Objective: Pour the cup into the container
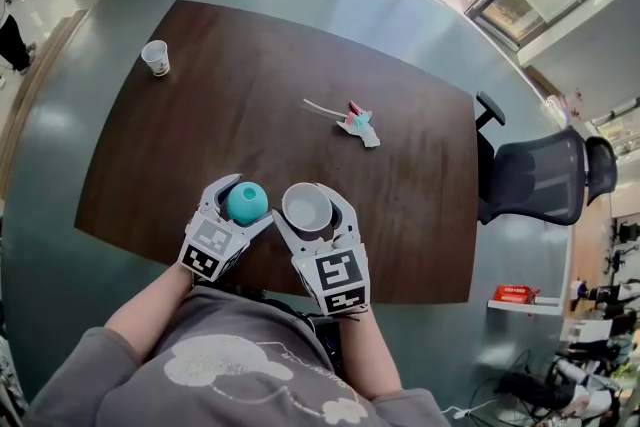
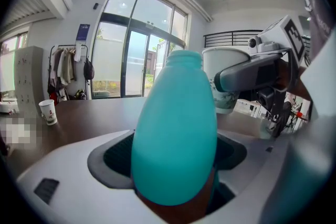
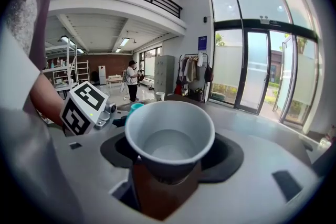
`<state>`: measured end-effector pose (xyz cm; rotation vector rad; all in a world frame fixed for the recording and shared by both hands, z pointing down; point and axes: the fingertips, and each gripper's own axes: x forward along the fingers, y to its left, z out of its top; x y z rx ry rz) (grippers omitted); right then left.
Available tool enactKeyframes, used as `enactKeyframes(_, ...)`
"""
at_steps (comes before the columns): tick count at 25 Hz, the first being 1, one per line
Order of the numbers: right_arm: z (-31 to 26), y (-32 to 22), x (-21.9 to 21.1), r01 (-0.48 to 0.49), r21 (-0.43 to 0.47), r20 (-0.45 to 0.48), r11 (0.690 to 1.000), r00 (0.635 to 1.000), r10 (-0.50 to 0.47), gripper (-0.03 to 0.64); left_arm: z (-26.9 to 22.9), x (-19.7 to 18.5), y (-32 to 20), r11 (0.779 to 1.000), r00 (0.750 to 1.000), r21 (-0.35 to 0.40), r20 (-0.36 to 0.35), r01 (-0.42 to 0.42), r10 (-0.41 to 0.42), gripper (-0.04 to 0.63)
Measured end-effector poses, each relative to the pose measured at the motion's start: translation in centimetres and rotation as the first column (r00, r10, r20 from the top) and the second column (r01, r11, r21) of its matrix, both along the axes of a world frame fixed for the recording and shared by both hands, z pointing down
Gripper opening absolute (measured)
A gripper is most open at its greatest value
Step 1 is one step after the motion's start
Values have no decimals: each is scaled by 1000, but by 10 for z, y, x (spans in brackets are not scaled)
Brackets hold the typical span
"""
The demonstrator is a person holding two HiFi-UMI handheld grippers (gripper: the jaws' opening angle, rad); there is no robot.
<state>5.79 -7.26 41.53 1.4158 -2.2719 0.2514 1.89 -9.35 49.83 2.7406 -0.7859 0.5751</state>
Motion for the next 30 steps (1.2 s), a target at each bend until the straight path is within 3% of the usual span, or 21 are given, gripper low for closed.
enactKeyframes(15, 3, 0, -17, 150, -98, -251, 984, 953, -170, 296, 12, 9, 12, 998, 998, -14, 12, -54, 54, 419)
enactKeyframes(30, 13, -6, -11, 183, -162, -454, 970, 859, -238, 295, 17, 18, 12, 997, 997, -19, 20, -75, 76, 419)
